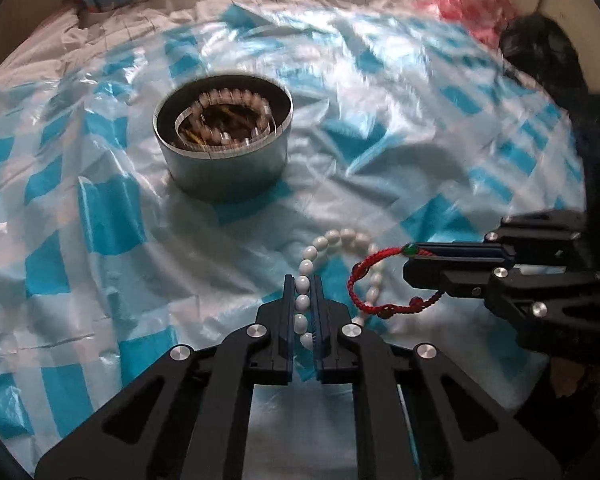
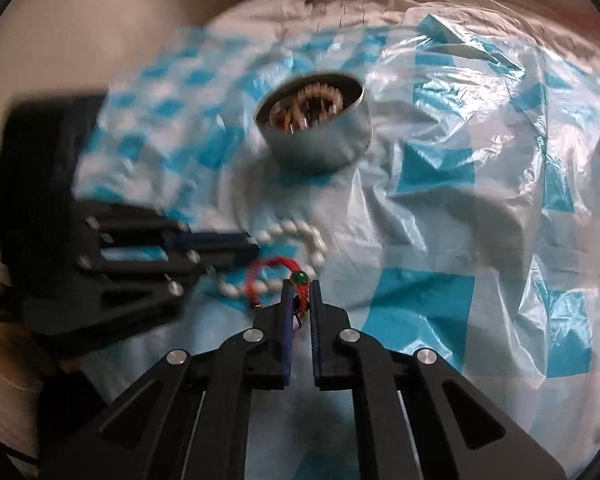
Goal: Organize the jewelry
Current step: 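Move the right gripper to the red cord bracelet while left approaches the white pearl bracelet, then grasp the white pearl bracelet with left gripper while right grasps the red cord bracelet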
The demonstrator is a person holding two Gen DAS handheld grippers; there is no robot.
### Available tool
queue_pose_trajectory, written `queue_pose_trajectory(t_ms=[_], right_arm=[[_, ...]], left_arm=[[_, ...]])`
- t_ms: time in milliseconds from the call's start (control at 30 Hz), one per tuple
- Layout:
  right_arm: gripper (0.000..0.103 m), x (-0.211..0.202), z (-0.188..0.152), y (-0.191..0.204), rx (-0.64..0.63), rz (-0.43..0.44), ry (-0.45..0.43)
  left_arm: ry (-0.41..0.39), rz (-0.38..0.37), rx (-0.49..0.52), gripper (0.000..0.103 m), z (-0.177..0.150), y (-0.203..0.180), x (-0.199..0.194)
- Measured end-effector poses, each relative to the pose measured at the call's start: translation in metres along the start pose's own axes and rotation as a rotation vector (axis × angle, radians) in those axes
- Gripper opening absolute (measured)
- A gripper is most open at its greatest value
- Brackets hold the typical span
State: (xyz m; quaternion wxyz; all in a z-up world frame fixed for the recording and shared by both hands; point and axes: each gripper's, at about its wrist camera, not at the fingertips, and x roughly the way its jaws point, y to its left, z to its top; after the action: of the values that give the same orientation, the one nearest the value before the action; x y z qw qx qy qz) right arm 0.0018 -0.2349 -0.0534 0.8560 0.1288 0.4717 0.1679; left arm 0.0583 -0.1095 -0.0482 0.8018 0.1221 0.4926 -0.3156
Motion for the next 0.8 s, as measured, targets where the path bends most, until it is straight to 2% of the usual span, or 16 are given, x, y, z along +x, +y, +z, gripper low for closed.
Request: queue_pose_trajectory(t_ms=[100, 200, 567, 800], right_arm=[[0.008, -0.013, 0.002, -0.011, 0.068, 0.087, -0.058], [0.008, -0.023, 0.003, -0.015, 0.090, 0.141, -0.103], [0.008, -0.031, 0.007, -0.007, 0.066, 0.185, -0.148], [0.008, -0.036, 0.006, -0.009, 0.075, 0.218, -0.178]], left_arm=[[-0.051, -0.028, -0.025, 0.007, 0.004, 0.002, -0.014], [-0.077, -0.024, -0.031, 0.007, 0.006, 0.002, -0.023], [-0.144, 0.061, 0.001, 0.007, 0.012, -0.007, -0.048], [-0.176, 0.079, -0.005, 0.007, 0.014, -0.007, -0.058]])
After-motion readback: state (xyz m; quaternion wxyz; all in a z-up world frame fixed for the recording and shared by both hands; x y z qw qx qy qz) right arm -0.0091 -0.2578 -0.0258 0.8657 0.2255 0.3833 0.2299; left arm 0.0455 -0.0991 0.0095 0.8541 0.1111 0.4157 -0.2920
